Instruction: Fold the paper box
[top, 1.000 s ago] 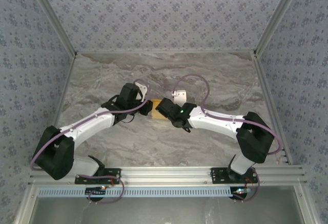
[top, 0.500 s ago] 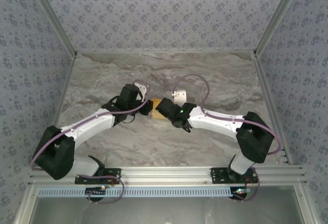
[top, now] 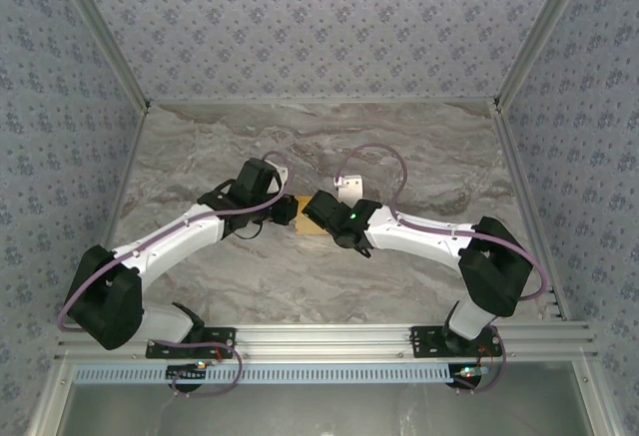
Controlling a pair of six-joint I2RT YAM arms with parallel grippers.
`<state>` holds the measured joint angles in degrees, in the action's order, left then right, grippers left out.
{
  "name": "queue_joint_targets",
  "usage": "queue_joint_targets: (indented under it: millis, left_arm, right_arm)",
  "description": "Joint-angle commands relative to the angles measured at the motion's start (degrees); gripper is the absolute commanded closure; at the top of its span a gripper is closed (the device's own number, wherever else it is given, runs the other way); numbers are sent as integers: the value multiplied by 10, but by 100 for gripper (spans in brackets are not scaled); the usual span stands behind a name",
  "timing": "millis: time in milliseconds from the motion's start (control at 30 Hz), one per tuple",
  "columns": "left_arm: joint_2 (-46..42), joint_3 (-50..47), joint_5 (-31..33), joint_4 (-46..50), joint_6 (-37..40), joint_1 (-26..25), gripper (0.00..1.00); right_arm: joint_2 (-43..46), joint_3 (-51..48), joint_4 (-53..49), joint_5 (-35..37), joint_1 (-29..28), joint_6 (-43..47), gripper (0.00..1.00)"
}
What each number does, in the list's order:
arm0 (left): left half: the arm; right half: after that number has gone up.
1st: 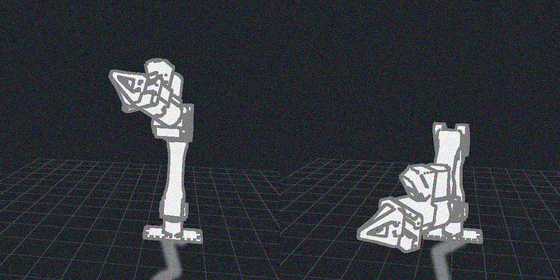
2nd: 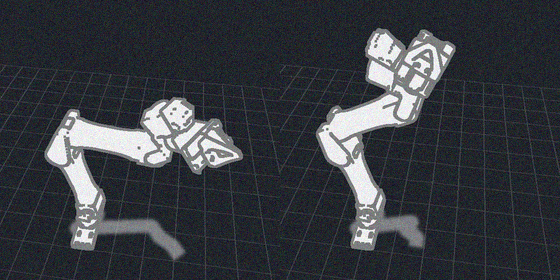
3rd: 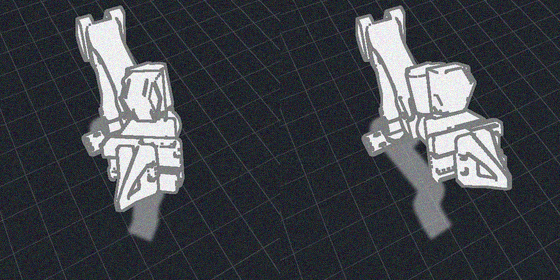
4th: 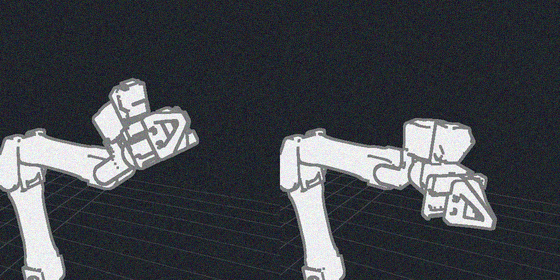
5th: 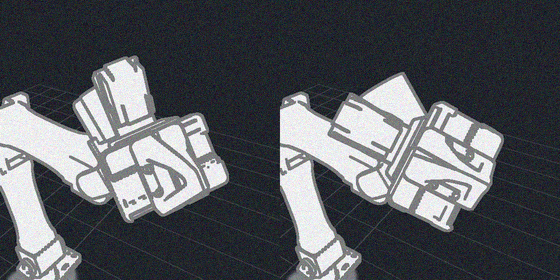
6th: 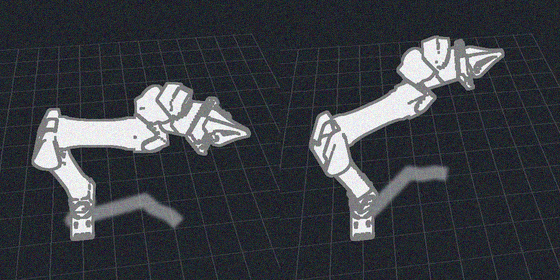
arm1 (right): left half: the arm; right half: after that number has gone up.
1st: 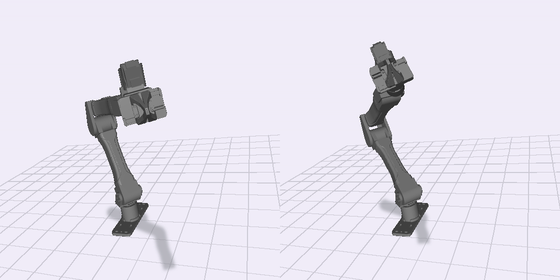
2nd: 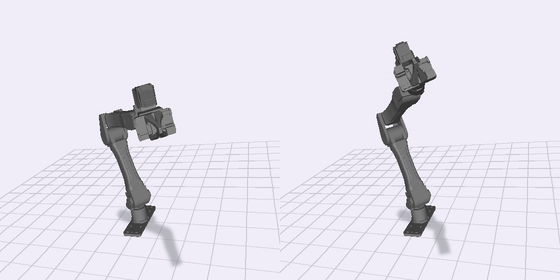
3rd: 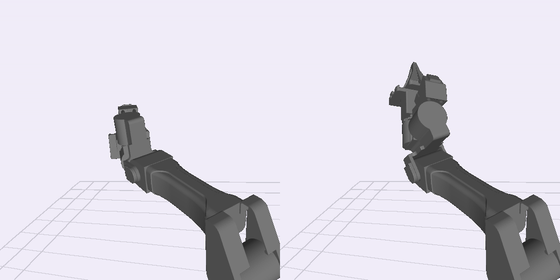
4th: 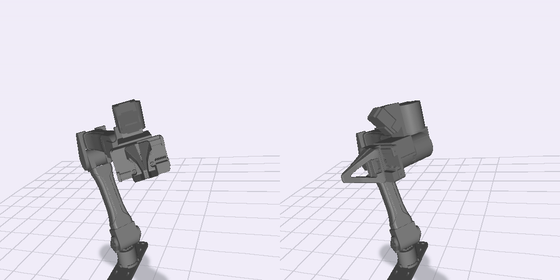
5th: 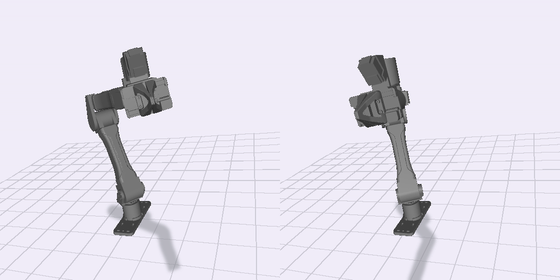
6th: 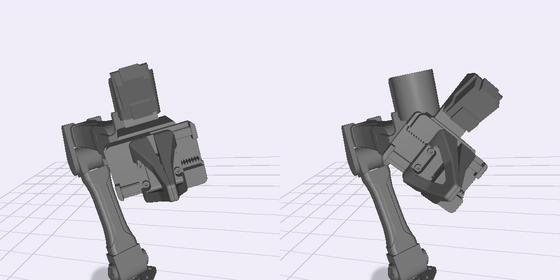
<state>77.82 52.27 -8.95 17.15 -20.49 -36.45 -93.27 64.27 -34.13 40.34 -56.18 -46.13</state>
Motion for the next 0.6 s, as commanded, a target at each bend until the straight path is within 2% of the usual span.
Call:
queue_joint_targets:
  millis: [0,367,567]
  left_arm:
    - [7,33,-19,12,-5,-7,89]
    - [29,14,-61,-20,-54,-7,88]
    - [29,10,-37,-1,-34,-7,89]
  right_arm:
    - [-24,0,-25,-44,-10,-7,100]
    - [-25,1,-25,-43,-10,-8,100]
    - [-24,0,-25,-43,-11,-10,100]
